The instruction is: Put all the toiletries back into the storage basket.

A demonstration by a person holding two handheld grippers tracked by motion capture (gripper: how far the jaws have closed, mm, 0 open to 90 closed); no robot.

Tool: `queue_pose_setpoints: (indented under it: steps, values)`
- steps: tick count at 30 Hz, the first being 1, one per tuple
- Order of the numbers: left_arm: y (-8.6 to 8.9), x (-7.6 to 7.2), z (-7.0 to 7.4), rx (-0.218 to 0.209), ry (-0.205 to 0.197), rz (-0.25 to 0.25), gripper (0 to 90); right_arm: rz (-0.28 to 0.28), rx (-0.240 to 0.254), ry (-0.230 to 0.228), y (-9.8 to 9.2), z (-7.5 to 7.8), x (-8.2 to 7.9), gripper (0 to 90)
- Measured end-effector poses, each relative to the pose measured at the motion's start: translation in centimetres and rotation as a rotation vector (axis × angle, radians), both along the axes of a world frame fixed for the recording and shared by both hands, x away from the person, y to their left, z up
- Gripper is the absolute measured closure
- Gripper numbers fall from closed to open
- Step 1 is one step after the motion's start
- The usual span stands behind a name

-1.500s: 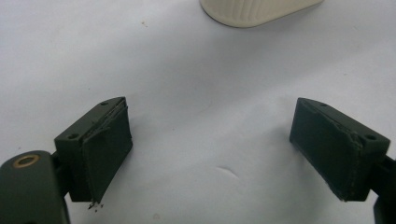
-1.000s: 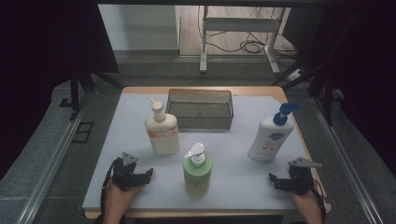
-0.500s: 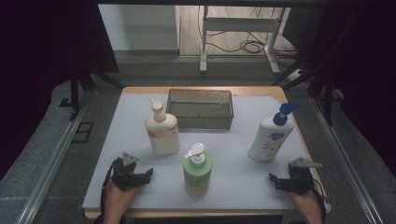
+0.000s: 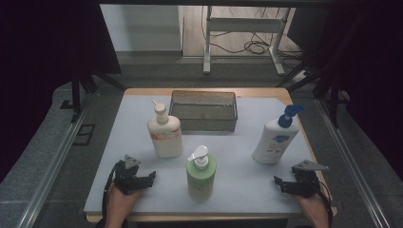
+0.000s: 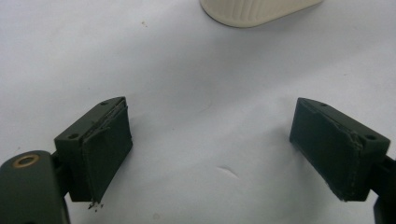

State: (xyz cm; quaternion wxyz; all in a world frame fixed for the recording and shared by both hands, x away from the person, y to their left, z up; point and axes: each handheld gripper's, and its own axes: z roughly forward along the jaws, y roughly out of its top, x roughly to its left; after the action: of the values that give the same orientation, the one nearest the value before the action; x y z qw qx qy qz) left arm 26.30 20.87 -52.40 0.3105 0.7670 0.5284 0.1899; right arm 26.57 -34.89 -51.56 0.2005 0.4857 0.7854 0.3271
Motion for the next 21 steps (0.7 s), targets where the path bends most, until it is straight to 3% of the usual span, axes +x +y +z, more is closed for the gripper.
queue_pose_setpoints:
  steps: [6, 13, 14, 21]
  values:
    - [0.0, 0.0, 0.0, 0.0, -0.001, 0.0, 12.1, -0.009, 0.013, -0.001, -0.3, 0.3, 0.1, 19.5]
    - [0.0, 0.0, 0.0, 0.0, -0.001, 0.0, 12.1, -0.002, 0.062, -0.005, -0.7, 0.9, 0.4, 24.4]
    - [0.0, 0.0, 0.0, 0.0, -0.001, 0.0, 12.1, 0.006, 0.071, -0.007, -0.7, 1.1, 0.6, 32.3]
    - [0.0, 0.0, 0.0, 0.0, -0.001, 0.0, 12.1, -0.008, 0.06, 0.009, -1.1, 1.4, 1.4, 57.5]
